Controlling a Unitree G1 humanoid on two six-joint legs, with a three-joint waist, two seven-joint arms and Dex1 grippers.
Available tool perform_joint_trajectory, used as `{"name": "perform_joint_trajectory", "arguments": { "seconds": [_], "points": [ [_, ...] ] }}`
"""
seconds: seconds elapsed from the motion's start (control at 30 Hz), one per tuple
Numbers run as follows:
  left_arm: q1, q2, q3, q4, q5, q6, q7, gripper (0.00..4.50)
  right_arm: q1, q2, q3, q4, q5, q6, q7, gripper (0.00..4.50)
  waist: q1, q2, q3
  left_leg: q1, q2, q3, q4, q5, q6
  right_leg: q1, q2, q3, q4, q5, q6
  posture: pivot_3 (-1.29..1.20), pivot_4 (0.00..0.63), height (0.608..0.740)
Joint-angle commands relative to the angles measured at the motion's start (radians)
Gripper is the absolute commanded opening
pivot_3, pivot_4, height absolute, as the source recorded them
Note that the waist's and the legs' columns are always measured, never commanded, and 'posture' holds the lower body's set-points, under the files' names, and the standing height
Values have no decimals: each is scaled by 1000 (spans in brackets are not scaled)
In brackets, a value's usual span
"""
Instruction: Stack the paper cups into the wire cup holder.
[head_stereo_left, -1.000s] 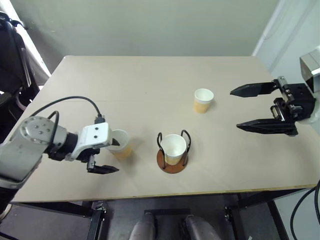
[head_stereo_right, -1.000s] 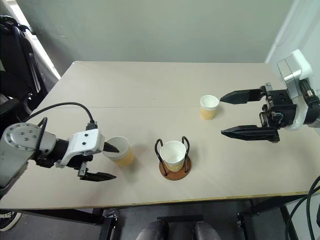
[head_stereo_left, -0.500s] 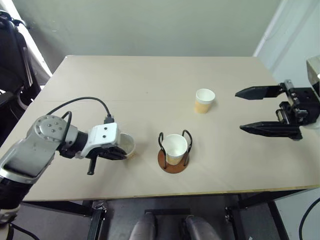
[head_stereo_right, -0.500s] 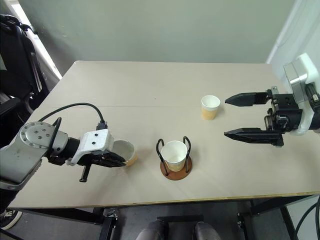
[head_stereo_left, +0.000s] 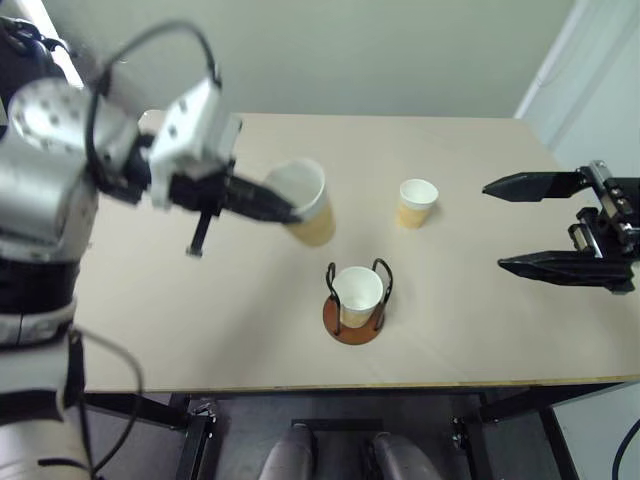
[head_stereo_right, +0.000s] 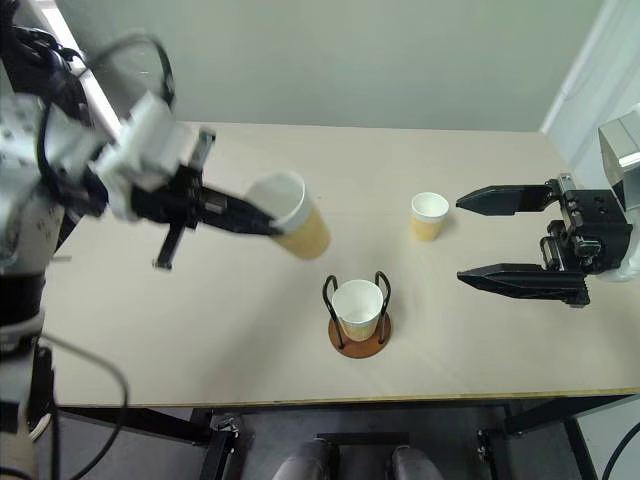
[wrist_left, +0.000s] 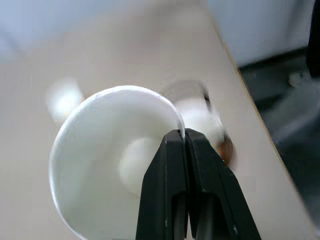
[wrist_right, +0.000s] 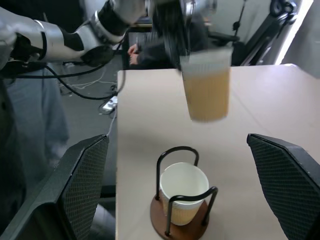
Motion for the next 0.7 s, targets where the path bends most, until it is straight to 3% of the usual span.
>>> {"name": "perform_joint_trajectory", "arguments": {
  "seconds": [0.03, 0.27, 0.4, 0.7],
  "points": [
    [-78, -48, -130, 61, -53, -86, -45, 23, 13, -8, -35, -41, 9, -18, -32, 4500, -3, 0, 0, 0, 0, 0, 0, 0, 0, 0, 0, 0, 0, 0, 1, 0, 150, 740],
    [-163, -57, -391, 69, -167, -233, -45, 23, 94, -29, -123, -104, 58, 4, -89, 4500, -1, 0, 1, -4, -1, 1, 1, -1, 3, -2, -1, 0, -1, -2, 8, 0, 150, 740],
    [-192, -53, -513, 107, -138, -337, -45, 23, 133, -42, -160, -134, 78, 14, -125, 4500, -1, 0, 1, -4, -1, 2, 1, -2, 4, -1, -1, 1, -1, -3, 10, 0, 150, 740],
    [-216, -75, -631, 232, -67, -495, -45, 23, 189, -60, -206, -172, 123, 23, -176, 4500, 0, 0, 1, -5, -1, 2, 6, -3, 6, 0, -1, 1, -1, -3, 12, 0, 150, 740]
  ]
}}
